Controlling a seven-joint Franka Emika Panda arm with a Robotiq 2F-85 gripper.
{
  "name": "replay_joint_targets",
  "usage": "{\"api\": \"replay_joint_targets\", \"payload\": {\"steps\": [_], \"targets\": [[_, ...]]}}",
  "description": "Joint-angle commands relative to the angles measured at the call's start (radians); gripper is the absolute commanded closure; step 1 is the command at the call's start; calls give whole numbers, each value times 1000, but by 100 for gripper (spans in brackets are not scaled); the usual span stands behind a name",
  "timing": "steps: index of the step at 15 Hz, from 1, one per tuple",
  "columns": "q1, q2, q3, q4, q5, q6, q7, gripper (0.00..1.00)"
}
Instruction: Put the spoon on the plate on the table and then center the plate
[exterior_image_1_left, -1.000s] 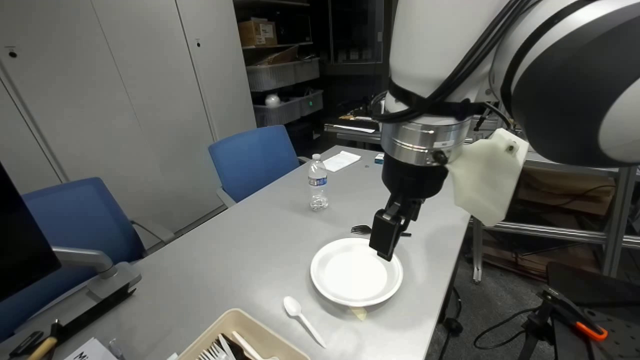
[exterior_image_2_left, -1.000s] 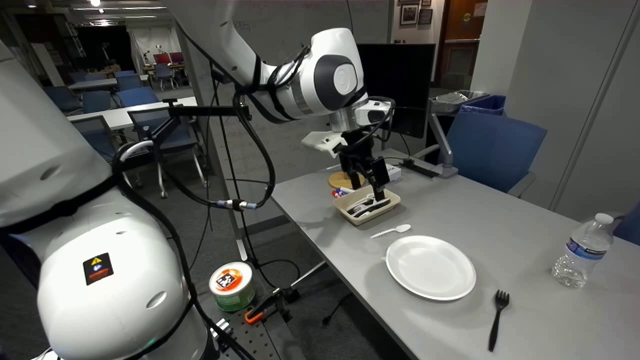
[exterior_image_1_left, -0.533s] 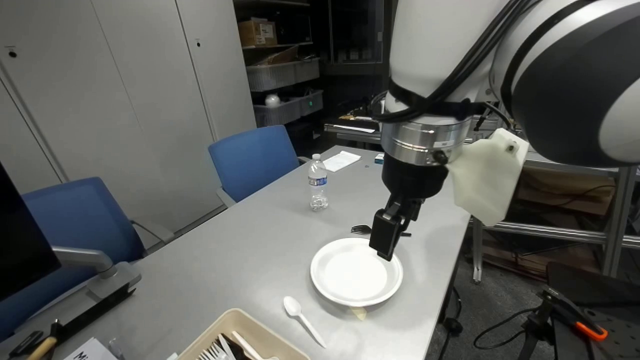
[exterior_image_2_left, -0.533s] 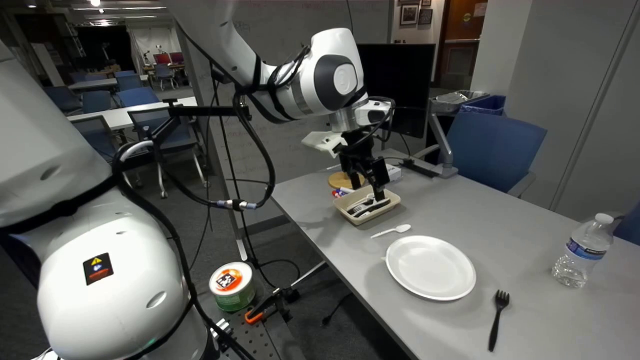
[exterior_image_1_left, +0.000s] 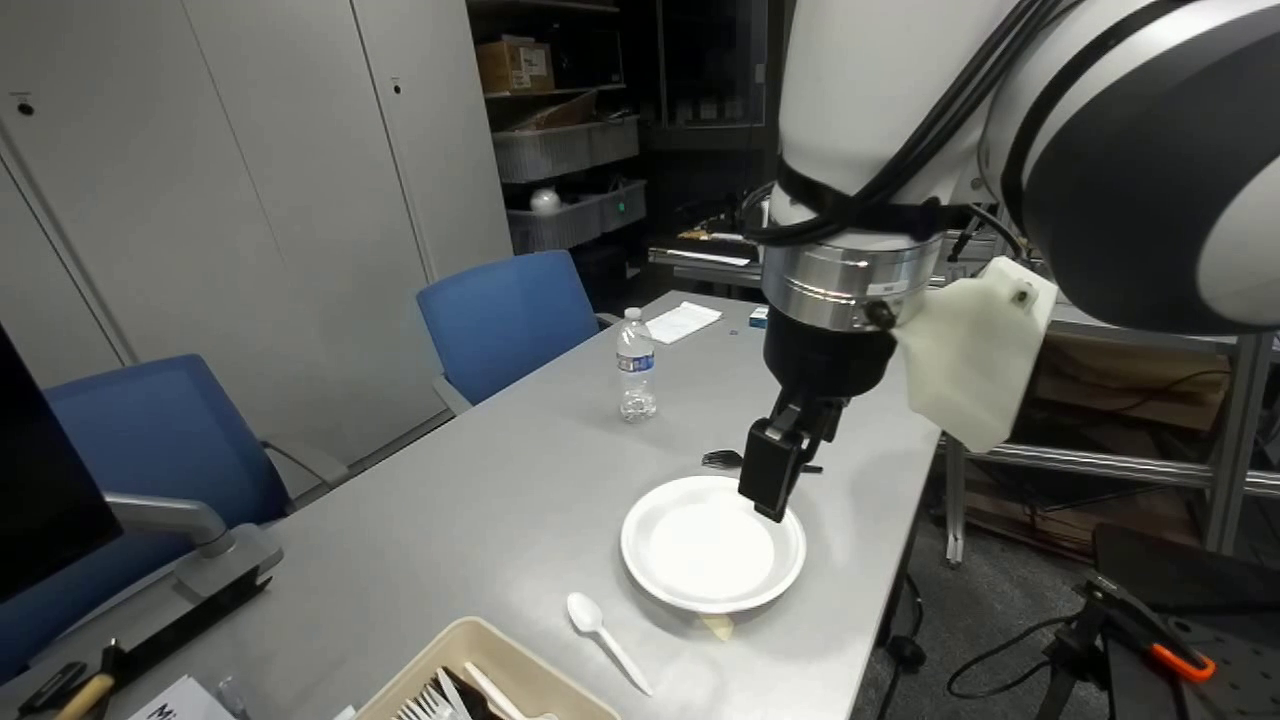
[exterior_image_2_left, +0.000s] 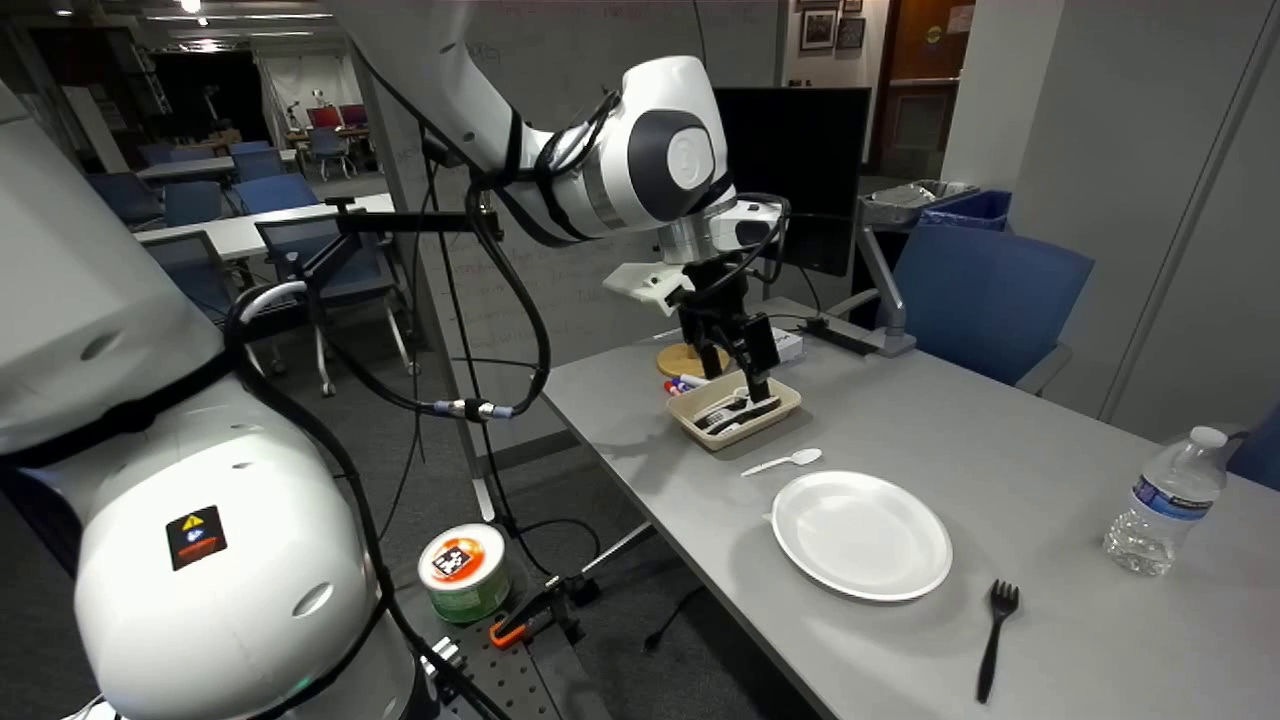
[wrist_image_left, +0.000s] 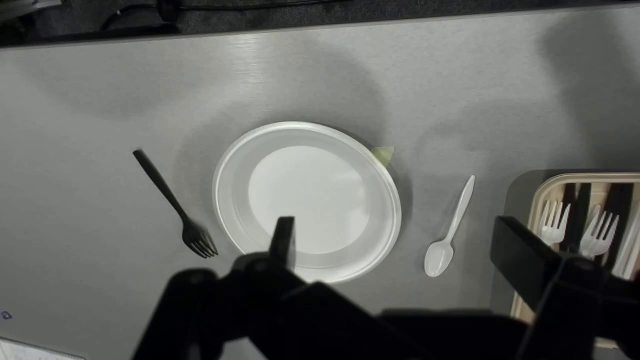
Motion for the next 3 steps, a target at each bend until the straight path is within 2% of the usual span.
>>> {"api": "replay_joint_targets", "payload": {"steps": [1, 3], "targets": [[-37, -2, 37, 0, 13, 0, -11, 0], [-37, -2, 37, 0, 13, 0, -11, 0]]}}
